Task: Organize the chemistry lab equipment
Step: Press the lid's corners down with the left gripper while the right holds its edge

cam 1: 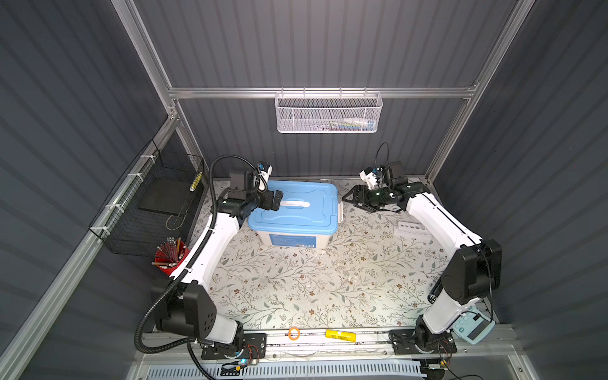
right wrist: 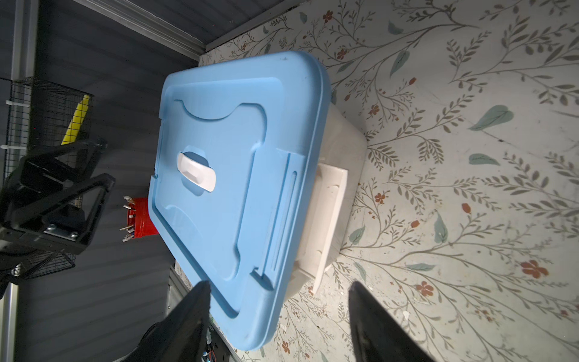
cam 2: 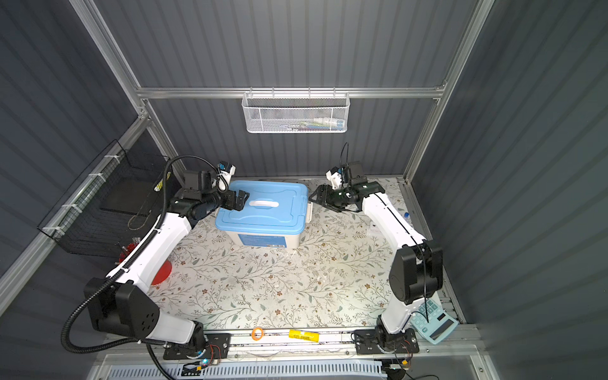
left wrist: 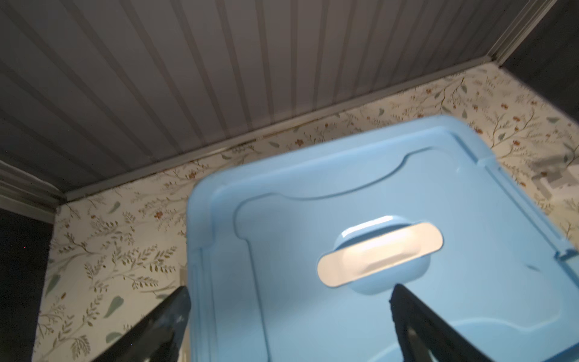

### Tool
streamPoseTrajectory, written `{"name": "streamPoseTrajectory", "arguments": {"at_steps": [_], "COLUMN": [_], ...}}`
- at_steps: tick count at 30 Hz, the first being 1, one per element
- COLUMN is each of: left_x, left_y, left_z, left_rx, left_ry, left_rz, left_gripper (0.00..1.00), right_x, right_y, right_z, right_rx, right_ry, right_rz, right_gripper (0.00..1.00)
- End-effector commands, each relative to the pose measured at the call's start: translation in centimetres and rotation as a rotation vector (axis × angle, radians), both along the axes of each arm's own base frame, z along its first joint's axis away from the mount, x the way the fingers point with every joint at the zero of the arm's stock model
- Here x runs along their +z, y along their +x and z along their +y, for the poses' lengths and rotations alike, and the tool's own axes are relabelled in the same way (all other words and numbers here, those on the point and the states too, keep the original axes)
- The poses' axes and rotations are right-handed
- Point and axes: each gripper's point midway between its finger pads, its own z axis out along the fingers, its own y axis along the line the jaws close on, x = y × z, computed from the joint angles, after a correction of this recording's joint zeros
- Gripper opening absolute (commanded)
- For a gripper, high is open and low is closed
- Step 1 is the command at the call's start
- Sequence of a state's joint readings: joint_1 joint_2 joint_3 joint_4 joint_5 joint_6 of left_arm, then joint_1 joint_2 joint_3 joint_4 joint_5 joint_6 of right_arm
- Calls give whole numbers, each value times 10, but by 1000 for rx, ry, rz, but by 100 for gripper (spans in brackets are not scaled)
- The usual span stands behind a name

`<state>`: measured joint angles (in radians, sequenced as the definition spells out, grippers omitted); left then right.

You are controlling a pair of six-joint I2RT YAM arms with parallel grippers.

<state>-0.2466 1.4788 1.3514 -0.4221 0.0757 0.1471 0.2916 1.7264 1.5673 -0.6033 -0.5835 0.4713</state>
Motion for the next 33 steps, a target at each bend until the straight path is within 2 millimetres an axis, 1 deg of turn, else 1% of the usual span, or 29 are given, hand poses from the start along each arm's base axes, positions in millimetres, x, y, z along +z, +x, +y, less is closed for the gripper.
{"name": "streamPoseTrajectory", "arguments": {"at_steps": [1,4,8,13,17,25,29,32,33], "left_x": [-22,-33,-40,-47,-53,-58,-57,-57,-57], "left_y": [-3,-3,-2,-1,-1,-1,-1,-1,-1], "left_z": [7,7,6,4,2,-6,-8,-11,-12], "left_rx": [12,10,4,-6,-11,-25,-32,-39,-41], "left_ry": [97,119,126,123,122,129,136,143,144], "left_rz": [41,54,57,69,83,102,103,107,108], "left_gripper": [100,100,100,100,99,99,99,98,99], "right_x": [-10,-19,-29,-39,-46,-61,-61,-65,-62], "right_y": [-1,-1,3,10,13,18,20,14,17], "right_z": [1,4,10,15,22,30,32,33,34], "right_rx": [16,17,13,17,42,70,72,75,74], "right_ry": [-73,-103,-113,-111,-70,-16,13,35,49], "right_rz": [12,30,40,38,23,30,22,34,10], "right_gripper": [73,77,80,80,80,80,78,78,78]}}
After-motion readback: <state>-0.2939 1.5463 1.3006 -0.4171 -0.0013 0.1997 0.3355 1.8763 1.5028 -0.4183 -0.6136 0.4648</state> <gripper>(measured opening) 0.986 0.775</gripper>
